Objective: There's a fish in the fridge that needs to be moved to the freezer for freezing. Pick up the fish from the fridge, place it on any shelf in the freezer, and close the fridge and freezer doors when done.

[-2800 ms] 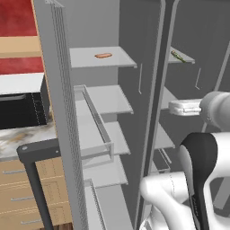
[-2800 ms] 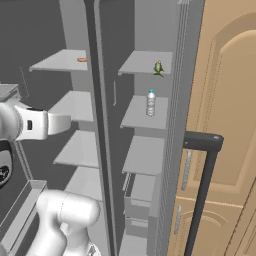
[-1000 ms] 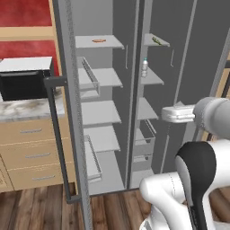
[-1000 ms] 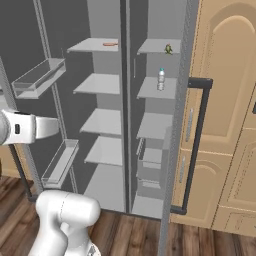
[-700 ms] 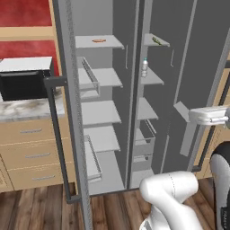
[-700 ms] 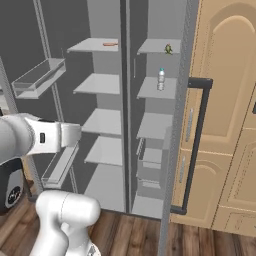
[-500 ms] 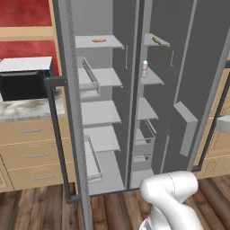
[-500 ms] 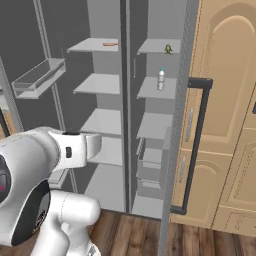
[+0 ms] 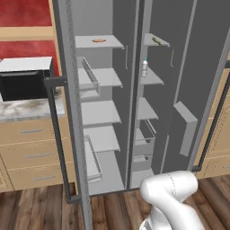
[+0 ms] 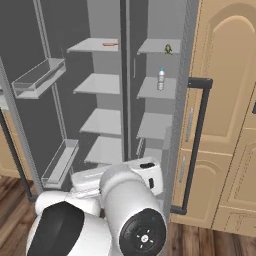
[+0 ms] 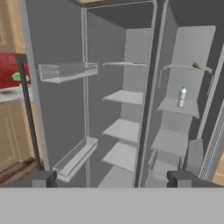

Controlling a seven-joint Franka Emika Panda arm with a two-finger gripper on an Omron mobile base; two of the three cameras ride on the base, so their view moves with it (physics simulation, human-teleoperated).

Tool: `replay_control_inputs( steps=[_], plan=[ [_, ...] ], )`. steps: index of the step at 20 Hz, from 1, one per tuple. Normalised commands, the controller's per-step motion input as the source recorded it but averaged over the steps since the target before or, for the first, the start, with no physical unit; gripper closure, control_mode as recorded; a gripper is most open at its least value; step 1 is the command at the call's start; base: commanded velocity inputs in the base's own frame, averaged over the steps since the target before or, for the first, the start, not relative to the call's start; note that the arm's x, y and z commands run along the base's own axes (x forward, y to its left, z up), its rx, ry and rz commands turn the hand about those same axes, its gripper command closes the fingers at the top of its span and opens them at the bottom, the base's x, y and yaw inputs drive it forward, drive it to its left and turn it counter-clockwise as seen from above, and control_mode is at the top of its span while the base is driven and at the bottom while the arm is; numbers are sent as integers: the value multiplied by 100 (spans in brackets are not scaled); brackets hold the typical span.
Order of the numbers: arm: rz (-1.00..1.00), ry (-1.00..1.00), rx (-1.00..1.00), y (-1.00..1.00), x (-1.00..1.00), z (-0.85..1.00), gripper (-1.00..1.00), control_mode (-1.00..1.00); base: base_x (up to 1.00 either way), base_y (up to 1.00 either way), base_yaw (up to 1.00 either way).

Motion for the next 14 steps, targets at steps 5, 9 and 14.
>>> replay_control_inputs(
  steps=[5, 9, 14],
  plan=[
    [19, -9, 1, -76, 48, -57, -100, -100, 0, 0, 0],
    [26, -2, 10, -88, 77, -37, -100, -100, 0, 0, 0],
    [26, -1, 8, -39, 53, -40, -100, -100, 0, 0, 0]
  ],
)
